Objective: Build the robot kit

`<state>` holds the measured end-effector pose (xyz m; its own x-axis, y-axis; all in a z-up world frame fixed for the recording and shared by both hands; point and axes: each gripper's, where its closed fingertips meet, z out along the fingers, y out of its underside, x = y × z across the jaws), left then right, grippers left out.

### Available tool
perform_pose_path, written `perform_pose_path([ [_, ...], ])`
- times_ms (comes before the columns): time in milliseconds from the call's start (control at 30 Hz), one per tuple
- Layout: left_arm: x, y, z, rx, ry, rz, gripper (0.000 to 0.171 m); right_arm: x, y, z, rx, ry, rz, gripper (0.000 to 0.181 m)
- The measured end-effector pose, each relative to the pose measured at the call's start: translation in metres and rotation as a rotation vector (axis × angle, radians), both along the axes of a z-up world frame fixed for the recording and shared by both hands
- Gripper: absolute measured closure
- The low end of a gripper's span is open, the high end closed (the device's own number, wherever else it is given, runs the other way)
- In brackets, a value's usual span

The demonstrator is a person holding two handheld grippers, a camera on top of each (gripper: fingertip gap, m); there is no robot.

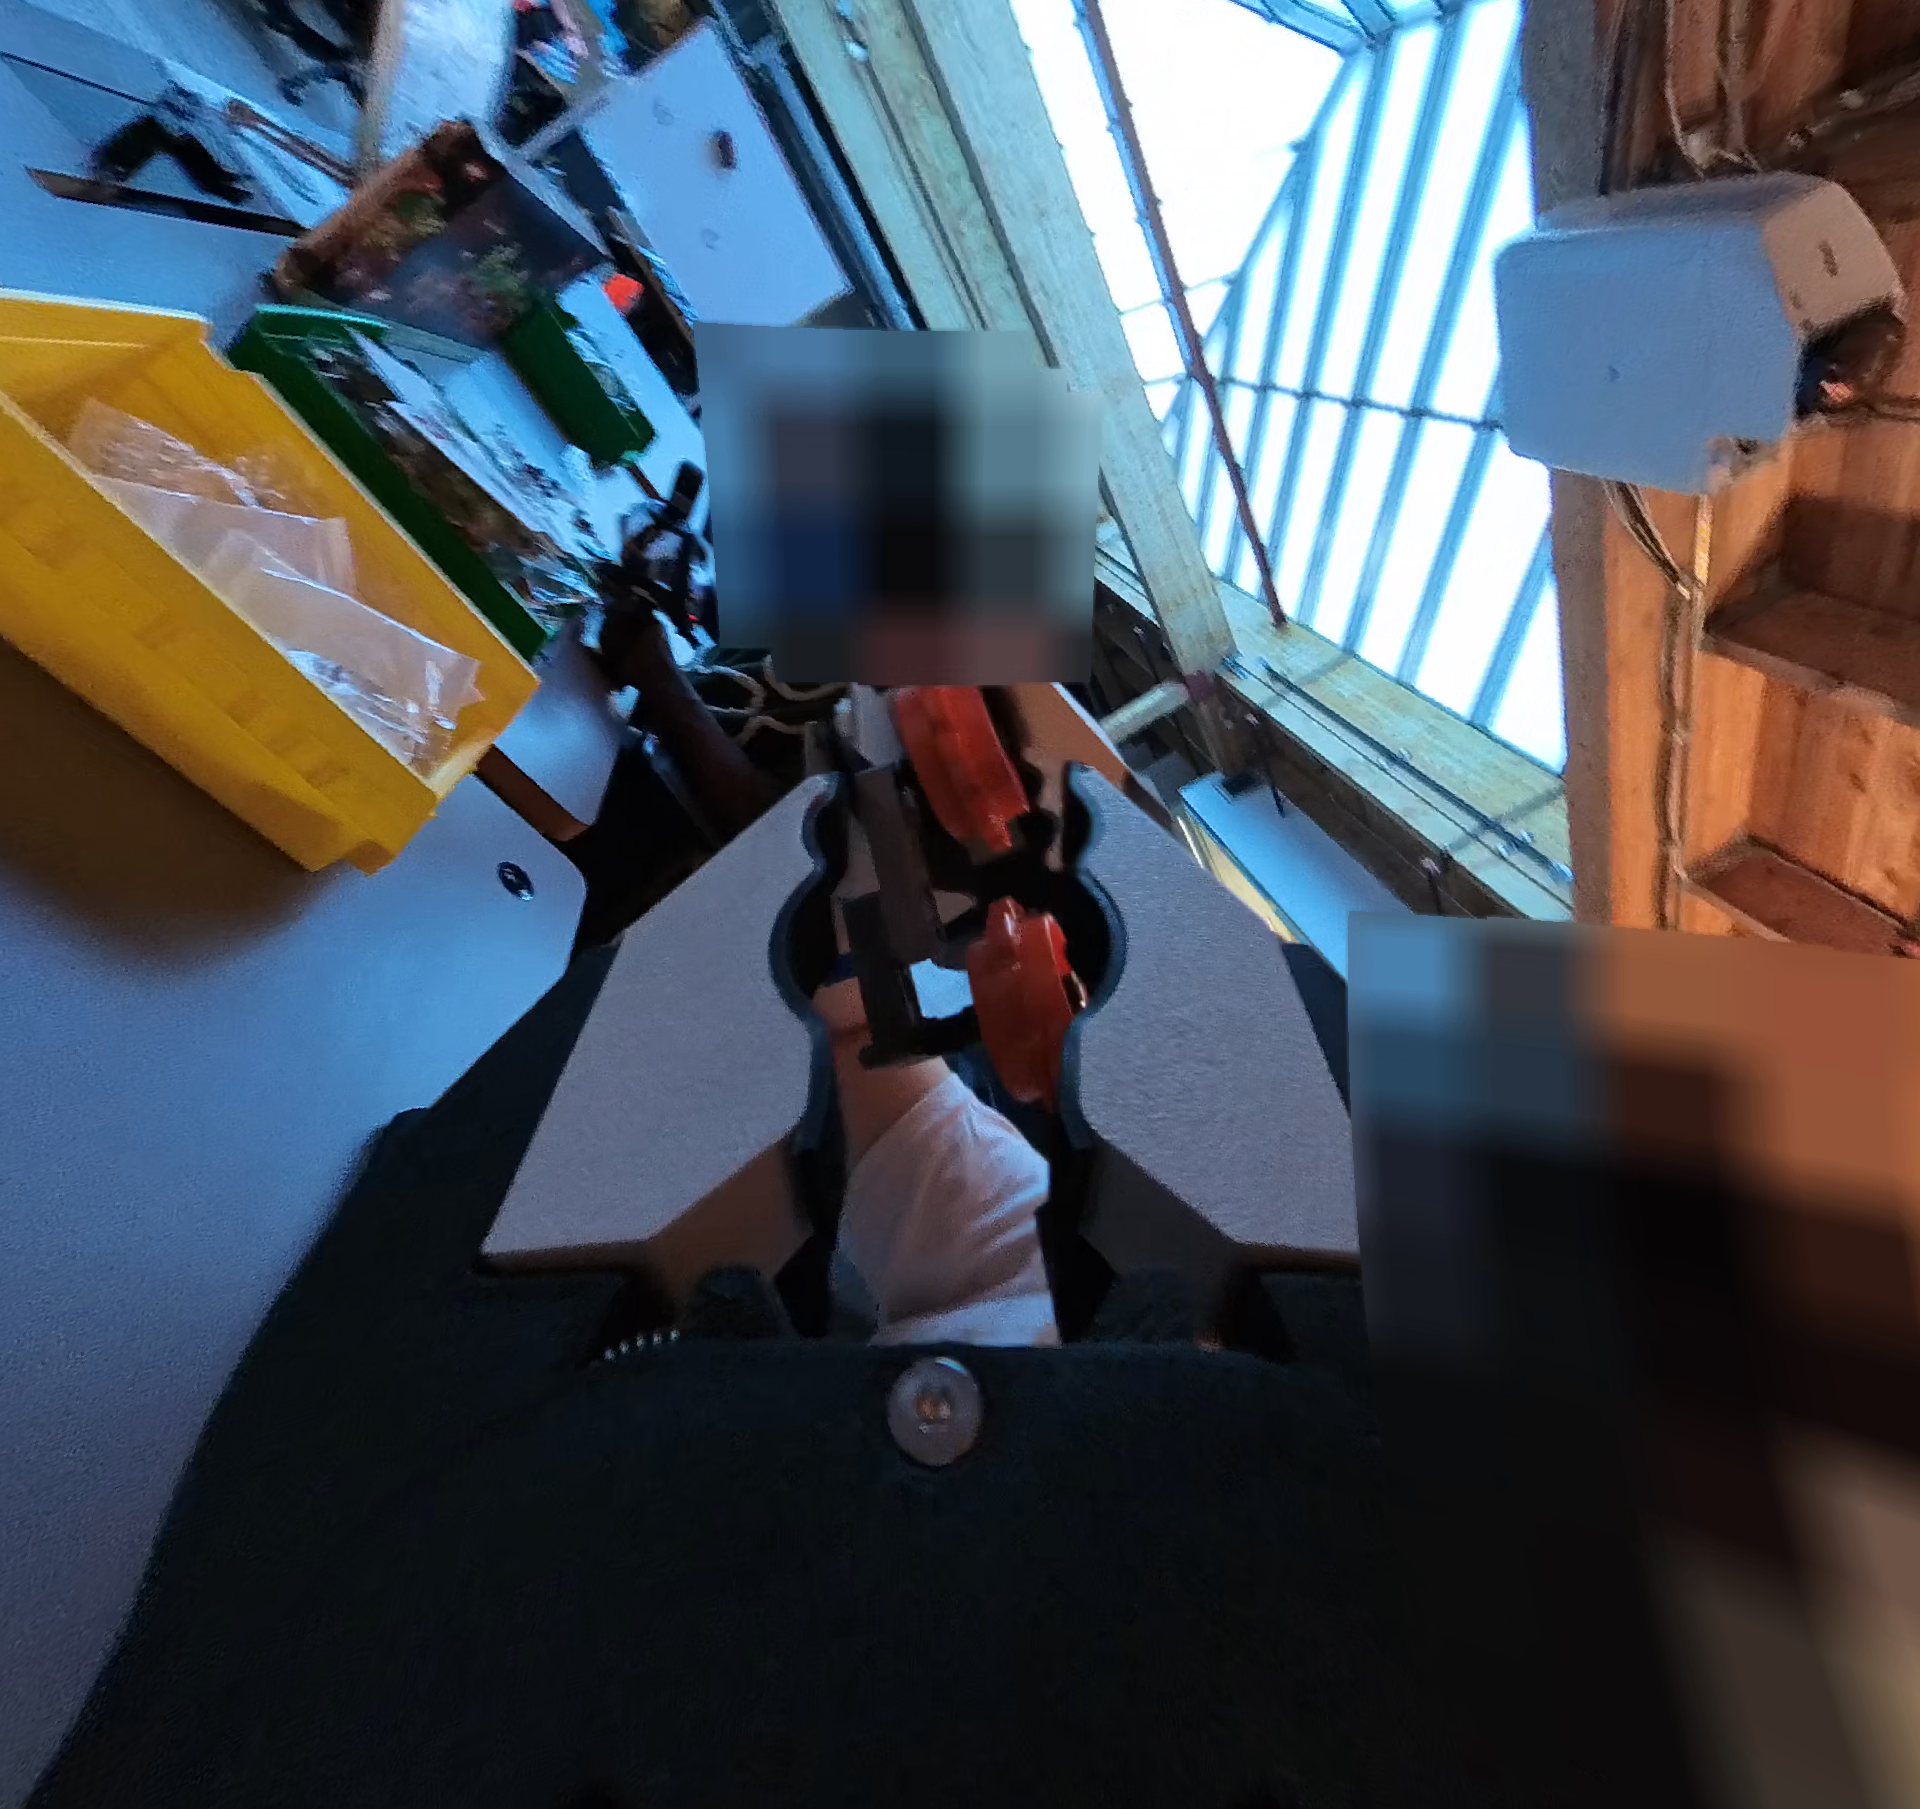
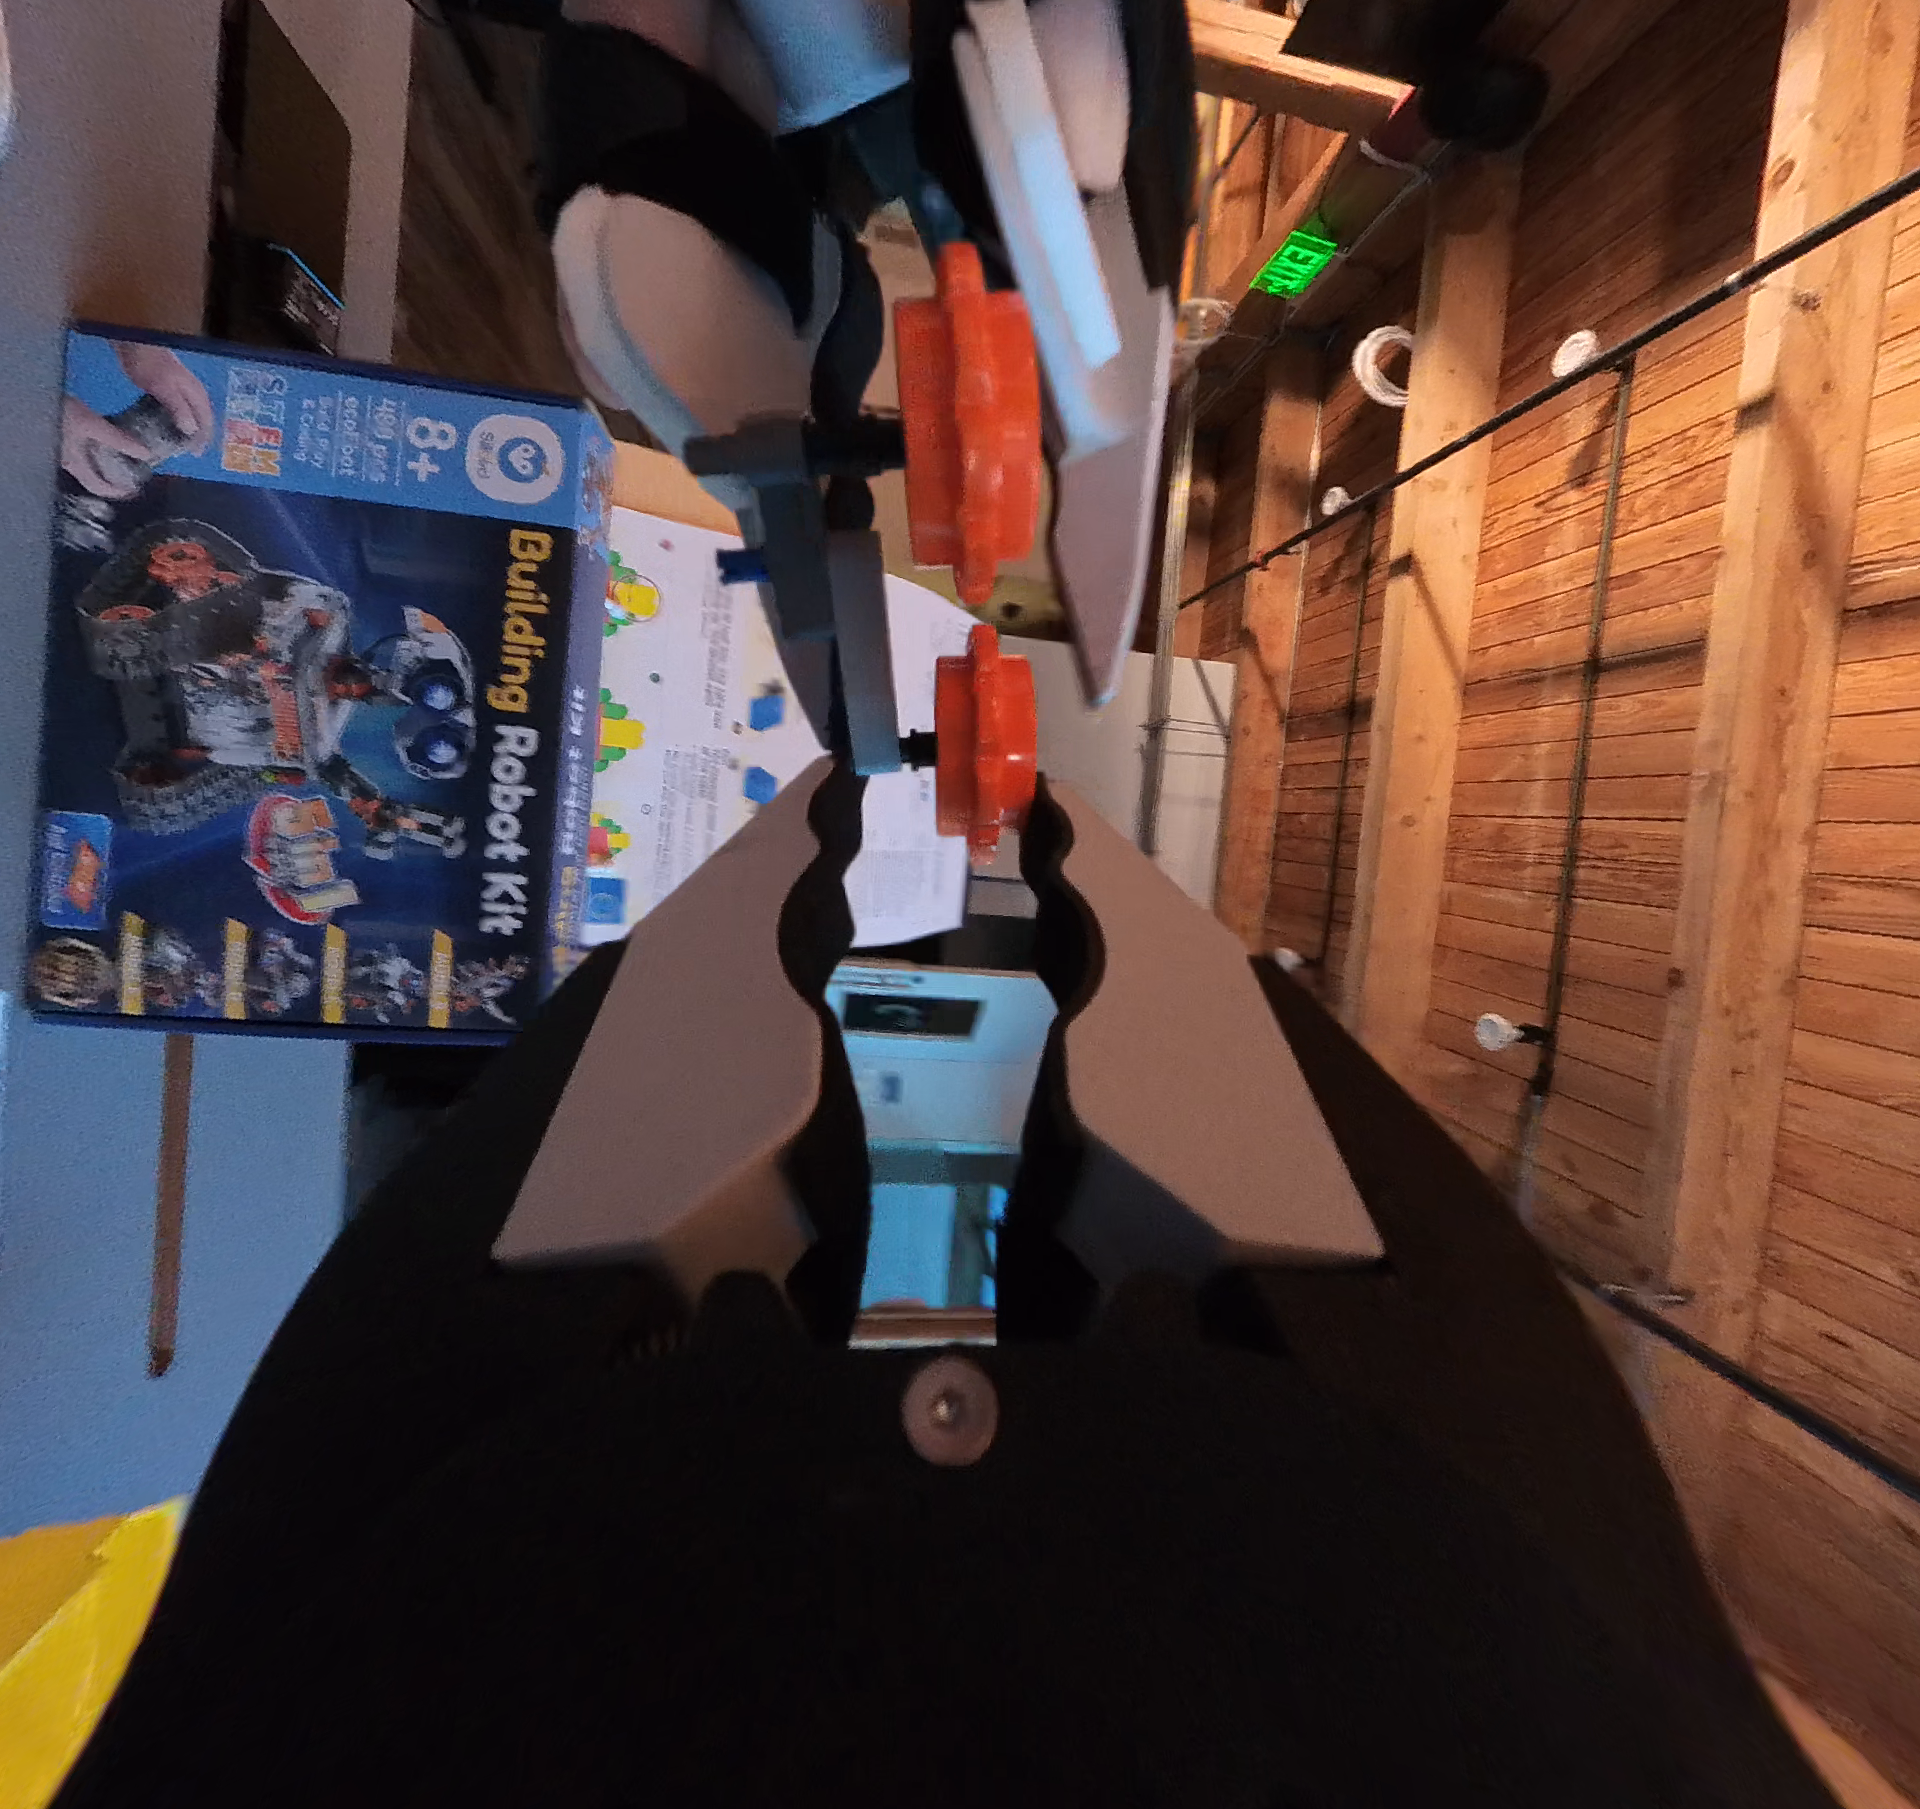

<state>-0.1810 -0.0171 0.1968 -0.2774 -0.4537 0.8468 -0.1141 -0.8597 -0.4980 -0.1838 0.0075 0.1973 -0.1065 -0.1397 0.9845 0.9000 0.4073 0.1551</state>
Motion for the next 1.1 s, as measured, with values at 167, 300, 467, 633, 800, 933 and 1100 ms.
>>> perform_pose_path([
  [167,-0.026,0.006,0.016,0.326,-0.034,0.065,0.113,0.013,0.008,-0.017,-0.075,-0.045,-0.080,0.150],
  [300,-0.037,-0.013,0.024,0.841,0.065,0.193,0.096,0.019,0.012,-0.023,-0.206,-0.006,-0.118,0.149],
  [467,-0.033,-0.009,0.015,1.568,0.365,0.544,0.107,0.008,0.001,-0.001,-0.300,0.103,-0.032,0.149],
  [633,-0.046,-0.001,0.015,1.214,0.336,0.640,0.100,-0.002,-0.020,0.029,-0.211,0.139,0.017,0.148],
  [800,-0.046,-0.019,0.006,0.696,-0.111,0.399,0.102,-0.019,-0.048,0.035,-0.220,0.154,0.128,0.148],
  [933,-0.043,-0.039,0.016,0.568,-0.349,0.240,0.112,-0.037,-0.063,0.034,-0.256,0.177,0.211,0.148],
  [1100,-0.047,-0.041,0.020,0.563,-0.429,0.269,0.145,-0.038,-0.060,0.029,-0.243,0.259,0.218,0.148],
])
